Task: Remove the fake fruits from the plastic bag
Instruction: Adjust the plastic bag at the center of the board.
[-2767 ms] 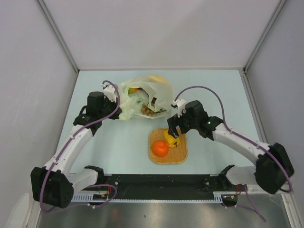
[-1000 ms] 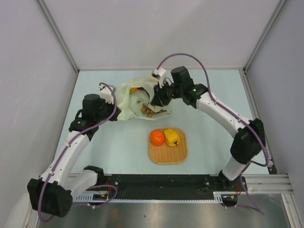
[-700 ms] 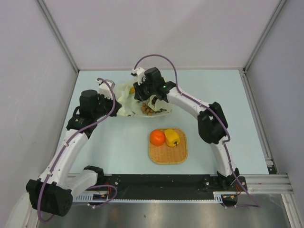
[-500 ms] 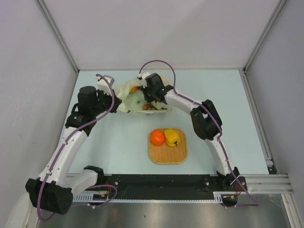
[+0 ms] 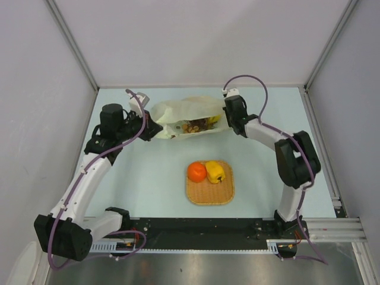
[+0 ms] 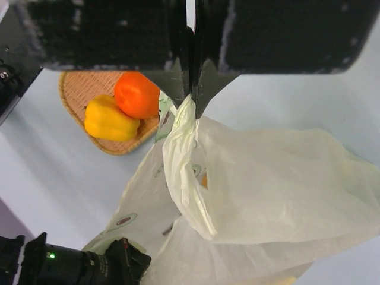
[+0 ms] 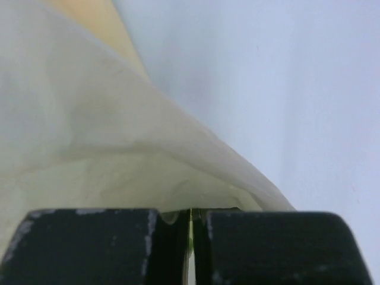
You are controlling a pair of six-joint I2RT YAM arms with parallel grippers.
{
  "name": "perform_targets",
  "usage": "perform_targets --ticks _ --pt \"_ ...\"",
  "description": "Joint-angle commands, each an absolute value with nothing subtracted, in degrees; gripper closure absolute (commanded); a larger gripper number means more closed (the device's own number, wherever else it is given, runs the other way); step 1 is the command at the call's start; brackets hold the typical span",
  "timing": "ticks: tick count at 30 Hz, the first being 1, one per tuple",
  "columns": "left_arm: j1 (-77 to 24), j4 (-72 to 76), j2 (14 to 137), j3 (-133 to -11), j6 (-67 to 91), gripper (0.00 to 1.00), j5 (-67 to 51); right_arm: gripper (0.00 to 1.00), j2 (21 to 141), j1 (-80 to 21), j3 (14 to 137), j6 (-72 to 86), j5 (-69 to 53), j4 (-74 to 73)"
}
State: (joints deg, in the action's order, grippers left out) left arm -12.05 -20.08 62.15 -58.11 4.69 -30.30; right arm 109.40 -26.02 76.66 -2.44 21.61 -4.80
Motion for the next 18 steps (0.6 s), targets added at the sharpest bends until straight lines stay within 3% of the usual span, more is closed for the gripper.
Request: perform_targets --ticks 1,5,10,15,18 --pt "-12.6 -16.8 62.3 -58.6 5.5 1.0 -35.7 0.98 99.1 -25.5 70.7 -1.8 18.0 -4.0" --pt "-14.2 -16.2 63.0 -58.9 5.5 1.0 -36.7 0.93 99.0 -26.8 71.1 -3.1 11.7 -2.6" --pt "-16.5 -16.1 63.4 -58.9 4.6 1.0 -36.0 0.81 102.5 -30.0 74.2 -3.0 12.4 -1.5" --pt "-17.2 -17.1 63.5 -59.9 4.5 1.0 -25.2 0.78 107.1 -32.2 80.6 -2.3 9.8 -3.1" --pt "-17.2 -18.1 64.0 -60.6 3.5 1.0 -24.4 0.73 110.0 -33.7 83.2 -2.0 14.7 -2.9"
